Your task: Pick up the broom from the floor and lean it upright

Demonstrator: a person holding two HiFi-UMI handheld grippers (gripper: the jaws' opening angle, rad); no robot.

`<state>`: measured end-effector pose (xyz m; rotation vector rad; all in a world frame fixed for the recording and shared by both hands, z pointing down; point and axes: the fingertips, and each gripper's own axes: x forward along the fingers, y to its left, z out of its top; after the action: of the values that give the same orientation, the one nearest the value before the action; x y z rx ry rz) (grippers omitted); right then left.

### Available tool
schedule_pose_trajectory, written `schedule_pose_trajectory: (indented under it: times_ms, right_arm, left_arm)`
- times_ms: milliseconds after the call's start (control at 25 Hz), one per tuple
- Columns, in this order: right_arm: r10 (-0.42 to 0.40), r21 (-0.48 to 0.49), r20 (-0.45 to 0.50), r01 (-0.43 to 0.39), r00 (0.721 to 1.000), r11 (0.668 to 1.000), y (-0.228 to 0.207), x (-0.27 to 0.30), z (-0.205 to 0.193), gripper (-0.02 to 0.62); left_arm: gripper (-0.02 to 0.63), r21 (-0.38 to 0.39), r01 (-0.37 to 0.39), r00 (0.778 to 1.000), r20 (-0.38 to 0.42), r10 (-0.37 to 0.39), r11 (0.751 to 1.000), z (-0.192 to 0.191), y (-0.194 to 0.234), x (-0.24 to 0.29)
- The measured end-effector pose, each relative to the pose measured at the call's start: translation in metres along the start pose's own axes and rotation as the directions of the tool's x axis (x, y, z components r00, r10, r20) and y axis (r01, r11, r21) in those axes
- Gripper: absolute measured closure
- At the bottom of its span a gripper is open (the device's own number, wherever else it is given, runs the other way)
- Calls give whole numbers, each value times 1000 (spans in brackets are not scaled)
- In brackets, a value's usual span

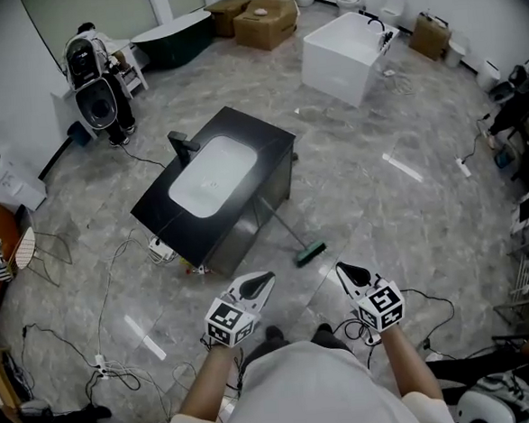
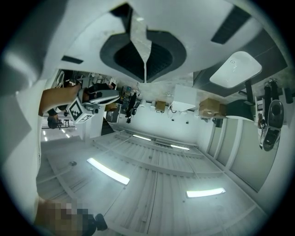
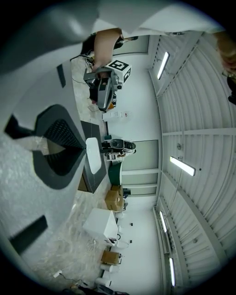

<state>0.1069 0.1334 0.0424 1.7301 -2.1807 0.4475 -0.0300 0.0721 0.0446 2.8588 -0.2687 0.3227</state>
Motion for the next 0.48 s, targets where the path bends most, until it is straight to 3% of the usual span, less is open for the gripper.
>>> schedule_pose_trajectory:
  times_ms: [480]
  right_arm:
    - [72,-8,47,-72,996,997,-40,-68,-4,595]
  left_arm:
    - [592,-19,-98,994,41,99,995,22,-63,30]
